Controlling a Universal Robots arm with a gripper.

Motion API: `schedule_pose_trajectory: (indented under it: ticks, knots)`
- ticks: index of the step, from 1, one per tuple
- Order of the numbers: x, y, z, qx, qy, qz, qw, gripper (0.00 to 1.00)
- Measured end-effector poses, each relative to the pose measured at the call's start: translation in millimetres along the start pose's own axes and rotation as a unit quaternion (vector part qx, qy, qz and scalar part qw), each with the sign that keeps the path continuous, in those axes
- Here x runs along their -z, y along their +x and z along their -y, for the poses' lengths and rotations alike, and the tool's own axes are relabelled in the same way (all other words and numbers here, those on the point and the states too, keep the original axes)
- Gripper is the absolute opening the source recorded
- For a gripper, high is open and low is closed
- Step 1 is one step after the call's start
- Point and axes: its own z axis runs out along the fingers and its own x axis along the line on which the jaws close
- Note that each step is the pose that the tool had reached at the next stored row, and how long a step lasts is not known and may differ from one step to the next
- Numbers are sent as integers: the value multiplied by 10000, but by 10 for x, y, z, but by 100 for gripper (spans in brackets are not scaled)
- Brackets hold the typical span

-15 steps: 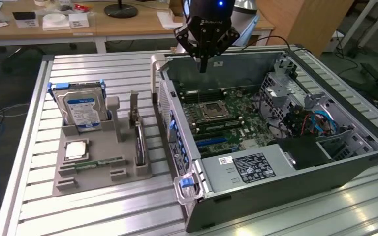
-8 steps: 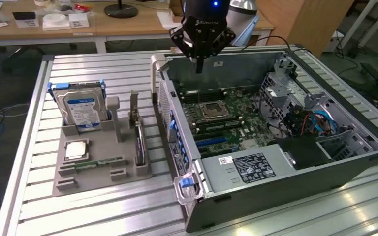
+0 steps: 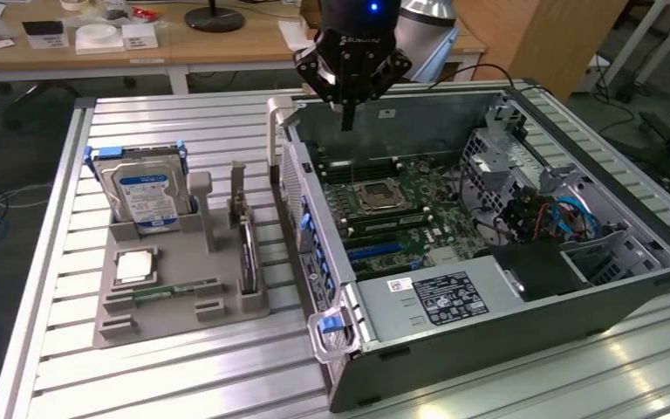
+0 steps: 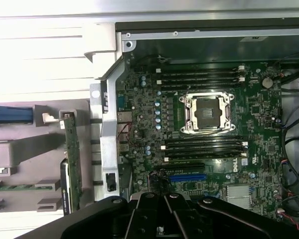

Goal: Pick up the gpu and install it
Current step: 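Reach for the gpu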

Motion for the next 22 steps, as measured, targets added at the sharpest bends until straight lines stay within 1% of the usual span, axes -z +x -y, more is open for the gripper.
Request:
schedule_pose_trajectory:
  ticks: [11, 22]
  knots:
    - [0, 2, 0, 0, 0, 0, 10000, 11]
    - [-1, 110, 9, 0, 0, 0, 10000, 11]
